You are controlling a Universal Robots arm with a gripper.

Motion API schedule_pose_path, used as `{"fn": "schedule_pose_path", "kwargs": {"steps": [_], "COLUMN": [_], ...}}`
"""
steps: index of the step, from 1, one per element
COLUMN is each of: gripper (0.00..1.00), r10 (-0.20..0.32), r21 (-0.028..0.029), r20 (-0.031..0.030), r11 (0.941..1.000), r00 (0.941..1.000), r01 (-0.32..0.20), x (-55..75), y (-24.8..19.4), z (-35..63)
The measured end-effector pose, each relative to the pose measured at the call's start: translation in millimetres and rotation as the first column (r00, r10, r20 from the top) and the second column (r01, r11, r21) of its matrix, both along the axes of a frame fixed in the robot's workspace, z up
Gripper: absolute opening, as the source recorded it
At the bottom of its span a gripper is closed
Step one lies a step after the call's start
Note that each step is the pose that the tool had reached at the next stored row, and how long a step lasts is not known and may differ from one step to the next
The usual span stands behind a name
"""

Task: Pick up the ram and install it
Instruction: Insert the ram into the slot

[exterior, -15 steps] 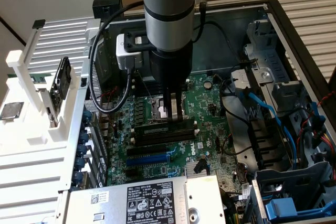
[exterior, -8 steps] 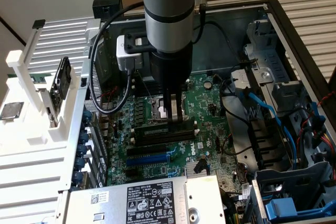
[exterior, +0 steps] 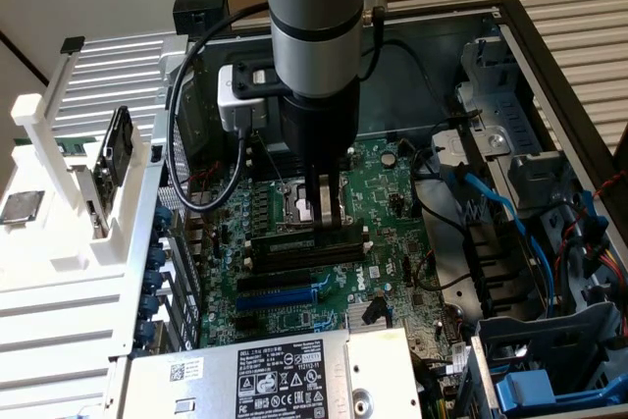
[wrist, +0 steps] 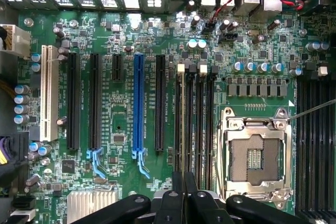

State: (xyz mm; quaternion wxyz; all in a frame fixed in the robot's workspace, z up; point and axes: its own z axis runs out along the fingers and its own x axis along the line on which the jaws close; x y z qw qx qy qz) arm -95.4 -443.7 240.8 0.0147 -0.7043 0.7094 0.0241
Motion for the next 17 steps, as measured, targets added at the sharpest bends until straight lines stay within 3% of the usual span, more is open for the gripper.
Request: {"fn": "schedule_pose_path", "kwargs": {"steps": [9,17], "gripper": [0.12,0.12], "r10": [-0.007,-0.019], "r21": [-0.0068,-0.0068], "r20": [0.0,0.0], "r11": [1.0,0.9998], "r00": [1.0,0.9998], "r01": [0.007,0.019], "x": [0.0,0.0], "y": [2.3,2.4], "z": [-0.5,-0.8]}}
